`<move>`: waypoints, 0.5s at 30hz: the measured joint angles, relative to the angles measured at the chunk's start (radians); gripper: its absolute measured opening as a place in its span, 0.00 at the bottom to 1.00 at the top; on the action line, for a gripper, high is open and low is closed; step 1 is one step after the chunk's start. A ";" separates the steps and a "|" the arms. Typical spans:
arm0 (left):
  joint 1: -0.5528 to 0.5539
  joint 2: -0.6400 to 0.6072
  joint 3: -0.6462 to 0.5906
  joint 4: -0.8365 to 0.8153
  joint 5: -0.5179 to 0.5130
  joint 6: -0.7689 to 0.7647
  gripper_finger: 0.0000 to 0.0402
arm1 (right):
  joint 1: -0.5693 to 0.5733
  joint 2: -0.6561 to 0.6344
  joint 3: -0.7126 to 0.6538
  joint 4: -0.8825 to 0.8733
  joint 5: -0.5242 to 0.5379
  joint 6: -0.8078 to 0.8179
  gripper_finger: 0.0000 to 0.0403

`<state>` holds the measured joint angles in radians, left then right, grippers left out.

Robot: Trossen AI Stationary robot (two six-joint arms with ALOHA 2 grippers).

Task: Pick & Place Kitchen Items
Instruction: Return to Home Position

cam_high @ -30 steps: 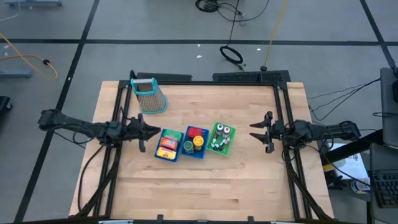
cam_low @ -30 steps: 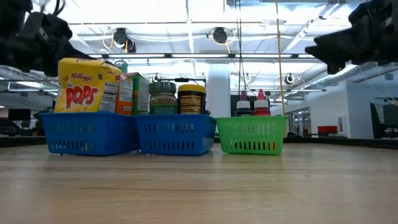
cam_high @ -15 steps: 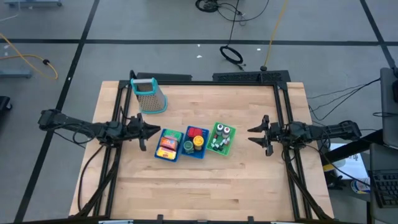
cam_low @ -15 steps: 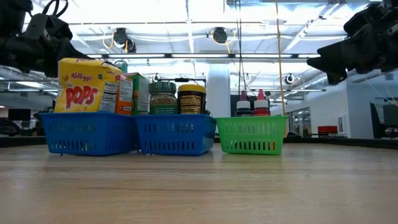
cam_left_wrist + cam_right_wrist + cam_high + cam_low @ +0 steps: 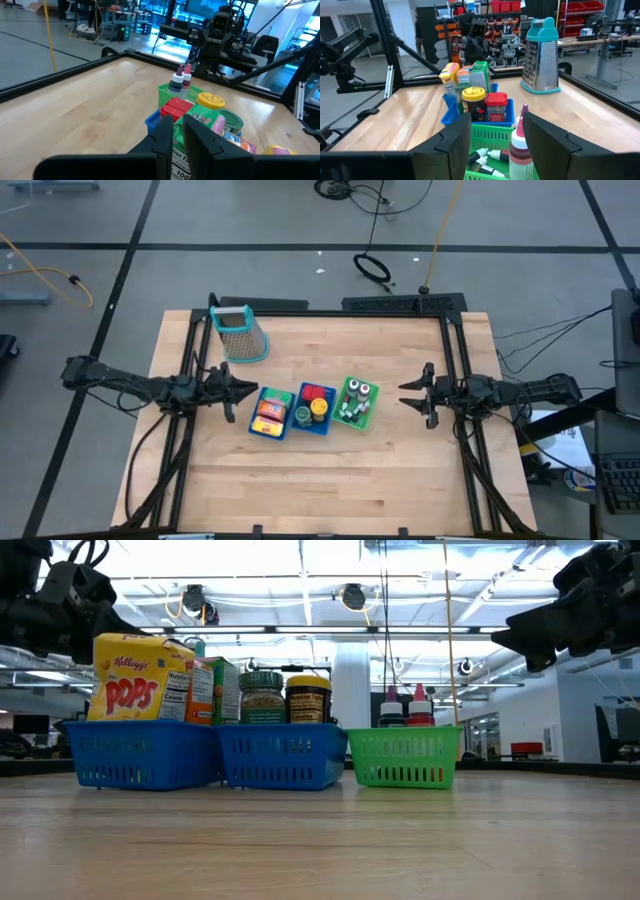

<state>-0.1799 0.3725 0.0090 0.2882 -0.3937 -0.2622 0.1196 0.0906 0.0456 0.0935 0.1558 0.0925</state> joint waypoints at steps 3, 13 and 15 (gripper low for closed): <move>0.000 0.000 0.000 0.000 0.000 -0.003 0.10 | 0.000 0.000 0.000 0.003 0.000 0.000 0.42; 0.000 0.000 0.000 0.002 0.001 -0.002 0.10 | -0.008 -0.088 0.000 0.001 -0.039 0.000 0.42; 0.000 0.000 0.000 0.001 0.001 -0.005 0.10 | -0.008 -0.087 0.000 0.035 -0.056 0.001 0.42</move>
<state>-0.1799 0.3725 0.0090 0.2892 -0.3923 -0.2675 0.1112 0.0033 0.0456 0.1282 0.1002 0.0936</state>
